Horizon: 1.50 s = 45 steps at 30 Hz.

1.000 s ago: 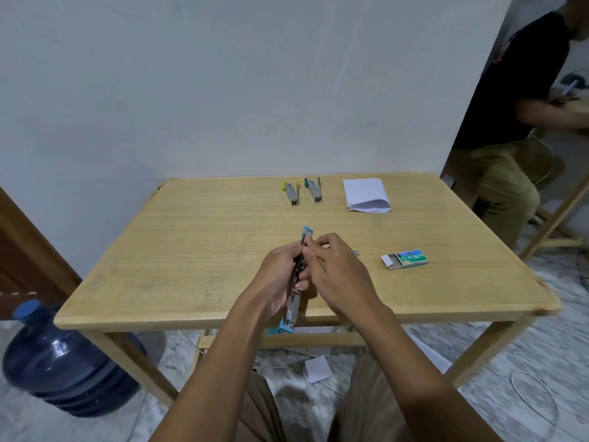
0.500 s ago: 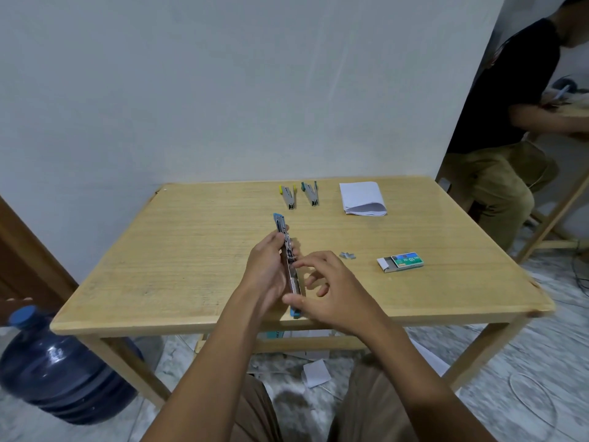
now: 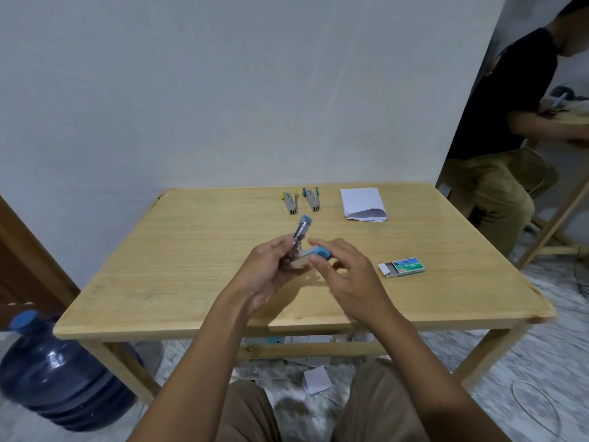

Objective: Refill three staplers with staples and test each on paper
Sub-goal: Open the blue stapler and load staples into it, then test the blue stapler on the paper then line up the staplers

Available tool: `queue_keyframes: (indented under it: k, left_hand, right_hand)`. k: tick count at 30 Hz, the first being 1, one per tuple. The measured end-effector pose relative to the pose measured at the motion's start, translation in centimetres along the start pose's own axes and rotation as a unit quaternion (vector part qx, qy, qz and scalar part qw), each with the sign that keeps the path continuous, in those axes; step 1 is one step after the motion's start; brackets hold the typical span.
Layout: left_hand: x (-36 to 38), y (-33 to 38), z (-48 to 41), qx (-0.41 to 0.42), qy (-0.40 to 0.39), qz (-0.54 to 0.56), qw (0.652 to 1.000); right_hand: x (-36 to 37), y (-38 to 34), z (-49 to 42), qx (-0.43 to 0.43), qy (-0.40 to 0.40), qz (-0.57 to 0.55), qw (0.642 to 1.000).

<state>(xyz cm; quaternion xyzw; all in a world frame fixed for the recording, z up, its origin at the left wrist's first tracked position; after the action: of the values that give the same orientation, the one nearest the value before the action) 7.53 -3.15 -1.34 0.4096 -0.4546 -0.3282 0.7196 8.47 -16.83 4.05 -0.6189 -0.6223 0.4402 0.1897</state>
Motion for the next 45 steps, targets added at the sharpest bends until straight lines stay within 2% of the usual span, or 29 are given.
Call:
queue_keyframes:
  k: [3,5,7,10,15,19,28,30,33,36,39,42,45]
  left_hand:
    - [1.2,-0.7,0.9,-0.010,-0.056,-0.011,0.998]
    - [1.3,-1.0,1.1,-0.013,-0.070,-0.015,0.997]
    - [1.5,-1.2,1.4,-0.015,-0.085,-0.008,0.996]
    - [2.3,-1.1,1.8,-0.016,-0.111,-0.004,0.994]
    - [3.4,-0.5,2.5,0.006,-0.165,-0.050,0.985]
    - [3.0,0.0,2.4,0.062,-0.142,-0.109,0.982]
    - [2.9,-0.9,1.6,0.043,-0.138,-0.119,0.982]
    - [2.9,-1.0,0.6,0.043,-0.116,-0.145,0.982]
    - [2.8,-0.1,-2.4,0.074,-0.013,-0.203,0.976]
    - [4.1,1.4,-5.9,0.129,0.079,-0.276,0.949]
    - [7.3,1.9,-10.0,0.162,0.097,-0.371,0.909]
    - [9.7,1.5,-13.9,0.152,0.116,-0.459,0.867]
    - [10.7,0.5,-16.7,0.128,0.145,-0.533,0.824]
  right_hand:
    - [-0.5,1.1,-0.9,0.094,0.056,-0.045,0.993]
    - [-0.2,2.0,-0.9,0.153,0.058,-0.070,0.984]
    - [1.0,3.0,-0.7,0.217,0.017,-0.131,0.967]
    - [3.0,3.1,-0.2,0.283,-0.051,-0.265,0.920]
    - [2.6,3.5,-0.3,0.312,0.003,-0.298,0.902]
    - [2.5,3.4,-0.5,0.296,0.009,-0.291,0.910]
    - [1.2,3.9,-0.7,0.285,0.051,-0.242,0.926]
    - [-0.4,4.7,-0.9,0.276,0.086,-0.216,0.933]
    - [-4.1,6.5,-1.9,0.288,0.147,-0.179,0.929]
    - [-8.0,9.6,-3.3,0.337,0.175,-0.153,0.912]
    - [-11.5,12.7,-5.3,0.338,0.161,-0.051,0.926]
    - [-13.8,15.2,-7.7,0.311,0.149,0.026,0.938]
    - [-14.8,18.4,-10.2,0.324,0.132,0.083,0.933]
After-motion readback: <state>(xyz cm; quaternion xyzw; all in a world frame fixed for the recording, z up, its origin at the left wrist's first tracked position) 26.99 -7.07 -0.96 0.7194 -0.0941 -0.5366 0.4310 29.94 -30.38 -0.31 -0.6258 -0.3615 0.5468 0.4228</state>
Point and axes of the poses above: each hand's wrist, its own z-axis away from the middle knuckle, its own x-axis out of the palm, y = z × x, the point moved 10 cm from there along -z, towards the middle knuckle, and after that the axes turned 10 degrees about y, right-handed, at the moved point
